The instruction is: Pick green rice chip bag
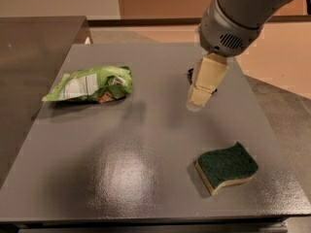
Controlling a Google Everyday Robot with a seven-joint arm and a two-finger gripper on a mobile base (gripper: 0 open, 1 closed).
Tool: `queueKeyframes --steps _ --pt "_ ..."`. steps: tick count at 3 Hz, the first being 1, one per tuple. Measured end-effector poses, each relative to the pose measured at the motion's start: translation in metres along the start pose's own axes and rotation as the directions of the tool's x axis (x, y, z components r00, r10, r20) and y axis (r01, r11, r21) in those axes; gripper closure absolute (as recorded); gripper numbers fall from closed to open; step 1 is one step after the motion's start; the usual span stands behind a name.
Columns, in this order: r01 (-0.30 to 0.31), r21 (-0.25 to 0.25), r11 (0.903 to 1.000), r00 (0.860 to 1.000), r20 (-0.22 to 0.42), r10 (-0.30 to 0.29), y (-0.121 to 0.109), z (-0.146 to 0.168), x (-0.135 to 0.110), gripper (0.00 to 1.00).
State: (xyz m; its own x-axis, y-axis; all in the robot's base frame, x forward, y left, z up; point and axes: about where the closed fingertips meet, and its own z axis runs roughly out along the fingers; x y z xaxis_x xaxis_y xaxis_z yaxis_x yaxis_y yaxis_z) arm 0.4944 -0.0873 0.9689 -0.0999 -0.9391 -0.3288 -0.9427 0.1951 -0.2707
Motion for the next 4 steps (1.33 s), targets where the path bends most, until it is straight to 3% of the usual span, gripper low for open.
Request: queueKeyframes --steps 4 --pt "-0.023 -0.082 0.9964 0.991 0.131 0.034 -0.01 0.121 -0.11 0.0"
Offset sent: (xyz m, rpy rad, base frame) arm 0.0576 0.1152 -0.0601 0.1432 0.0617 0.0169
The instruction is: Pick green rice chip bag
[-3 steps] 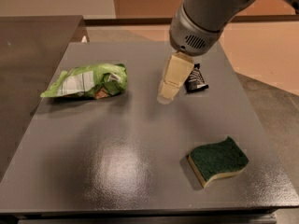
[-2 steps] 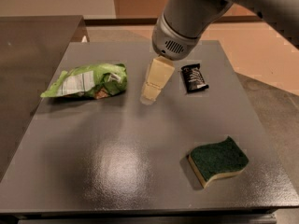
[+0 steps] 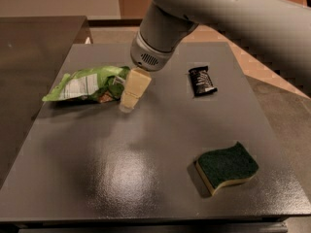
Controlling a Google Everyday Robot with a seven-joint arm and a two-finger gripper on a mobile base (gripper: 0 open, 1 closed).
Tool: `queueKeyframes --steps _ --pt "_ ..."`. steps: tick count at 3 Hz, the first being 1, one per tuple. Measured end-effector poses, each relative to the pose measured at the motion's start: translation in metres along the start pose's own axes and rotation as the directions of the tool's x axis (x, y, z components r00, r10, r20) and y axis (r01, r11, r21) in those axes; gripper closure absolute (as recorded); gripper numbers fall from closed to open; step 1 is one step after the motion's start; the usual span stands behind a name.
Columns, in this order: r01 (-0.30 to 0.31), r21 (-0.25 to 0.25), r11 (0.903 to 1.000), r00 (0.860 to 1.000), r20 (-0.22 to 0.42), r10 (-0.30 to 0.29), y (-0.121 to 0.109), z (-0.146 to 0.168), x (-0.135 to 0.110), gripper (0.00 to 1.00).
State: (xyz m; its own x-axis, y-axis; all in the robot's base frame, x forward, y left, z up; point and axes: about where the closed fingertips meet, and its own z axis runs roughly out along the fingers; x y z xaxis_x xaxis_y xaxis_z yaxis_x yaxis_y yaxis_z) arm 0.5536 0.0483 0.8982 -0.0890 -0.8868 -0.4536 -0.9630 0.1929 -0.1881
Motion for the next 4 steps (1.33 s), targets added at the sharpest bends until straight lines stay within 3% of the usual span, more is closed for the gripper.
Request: queueKeyframes --steps 1,3,4 --pt "-0.001 0.001 1.0 1.0 0.004 0.001 -0.009 0.026 -0.019 0.0" --pt "0.091 -0.022 0.9956 0.996 -0.008 -0.091 -0.014 0.062 -0.053 0.0" --pt "0.136 -0.034 0.9901 0.99 -0.029 -0.137 -0.013 0.073 -0.064 0.17"
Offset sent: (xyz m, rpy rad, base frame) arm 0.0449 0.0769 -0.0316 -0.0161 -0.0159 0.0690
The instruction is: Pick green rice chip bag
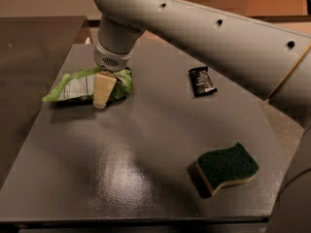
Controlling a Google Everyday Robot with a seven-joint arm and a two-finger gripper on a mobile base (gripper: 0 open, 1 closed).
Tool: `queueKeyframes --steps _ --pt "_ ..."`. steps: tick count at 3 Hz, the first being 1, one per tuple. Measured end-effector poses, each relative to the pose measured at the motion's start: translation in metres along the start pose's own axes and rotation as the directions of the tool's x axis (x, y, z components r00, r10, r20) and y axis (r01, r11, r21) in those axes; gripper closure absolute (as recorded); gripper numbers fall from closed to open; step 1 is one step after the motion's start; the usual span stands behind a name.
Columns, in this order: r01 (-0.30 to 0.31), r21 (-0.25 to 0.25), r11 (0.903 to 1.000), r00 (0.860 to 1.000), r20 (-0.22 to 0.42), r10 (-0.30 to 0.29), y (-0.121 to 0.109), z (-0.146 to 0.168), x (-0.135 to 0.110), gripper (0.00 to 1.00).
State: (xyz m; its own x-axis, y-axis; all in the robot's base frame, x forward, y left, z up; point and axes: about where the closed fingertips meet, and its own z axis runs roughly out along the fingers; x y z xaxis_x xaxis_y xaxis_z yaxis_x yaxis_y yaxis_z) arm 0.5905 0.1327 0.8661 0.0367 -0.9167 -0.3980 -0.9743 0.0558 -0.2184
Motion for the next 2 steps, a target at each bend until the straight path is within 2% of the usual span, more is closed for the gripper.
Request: queueKeyframes --steps 2 --pt "0.038 -0.021 0.9991 0.999 -0.007 -0.038 0.0027 -0.0045 -0.0038 0.64"
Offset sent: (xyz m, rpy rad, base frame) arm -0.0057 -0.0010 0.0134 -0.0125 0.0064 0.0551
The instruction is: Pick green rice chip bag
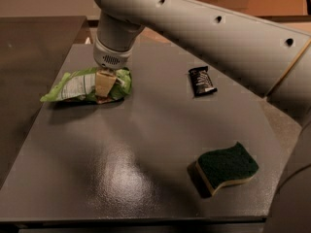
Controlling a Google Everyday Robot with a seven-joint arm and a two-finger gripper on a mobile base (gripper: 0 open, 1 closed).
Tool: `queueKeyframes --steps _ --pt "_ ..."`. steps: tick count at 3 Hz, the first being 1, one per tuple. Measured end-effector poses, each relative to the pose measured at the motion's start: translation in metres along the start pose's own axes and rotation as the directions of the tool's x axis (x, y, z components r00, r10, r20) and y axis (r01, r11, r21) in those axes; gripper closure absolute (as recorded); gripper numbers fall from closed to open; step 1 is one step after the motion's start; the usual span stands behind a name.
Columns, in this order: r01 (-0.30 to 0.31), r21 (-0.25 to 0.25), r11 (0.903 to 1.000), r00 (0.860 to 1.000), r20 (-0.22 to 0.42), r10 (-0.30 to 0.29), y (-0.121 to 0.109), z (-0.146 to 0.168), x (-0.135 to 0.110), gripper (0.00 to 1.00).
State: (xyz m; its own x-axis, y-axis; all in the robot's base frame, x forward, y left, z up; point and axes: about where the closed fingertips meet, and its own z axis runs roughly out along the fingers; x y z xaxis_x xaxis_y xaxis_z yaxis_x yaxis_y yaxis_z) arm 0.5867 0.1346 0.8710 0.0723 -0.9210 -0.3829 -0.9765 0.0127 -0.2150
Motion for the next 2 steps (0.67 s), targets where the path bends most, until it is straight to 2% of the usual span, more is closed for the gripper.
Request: queueKeyframes --steps 1,2 --pt "0.024 0.009 0.9997 0.999 0.025 -0.024 0.0 -0.02 -0.006 0.87" --pt "0.073 0.033 0.9968 0.995 0.061 -0.075 -0.002 -0.051 -0.012 1.0"
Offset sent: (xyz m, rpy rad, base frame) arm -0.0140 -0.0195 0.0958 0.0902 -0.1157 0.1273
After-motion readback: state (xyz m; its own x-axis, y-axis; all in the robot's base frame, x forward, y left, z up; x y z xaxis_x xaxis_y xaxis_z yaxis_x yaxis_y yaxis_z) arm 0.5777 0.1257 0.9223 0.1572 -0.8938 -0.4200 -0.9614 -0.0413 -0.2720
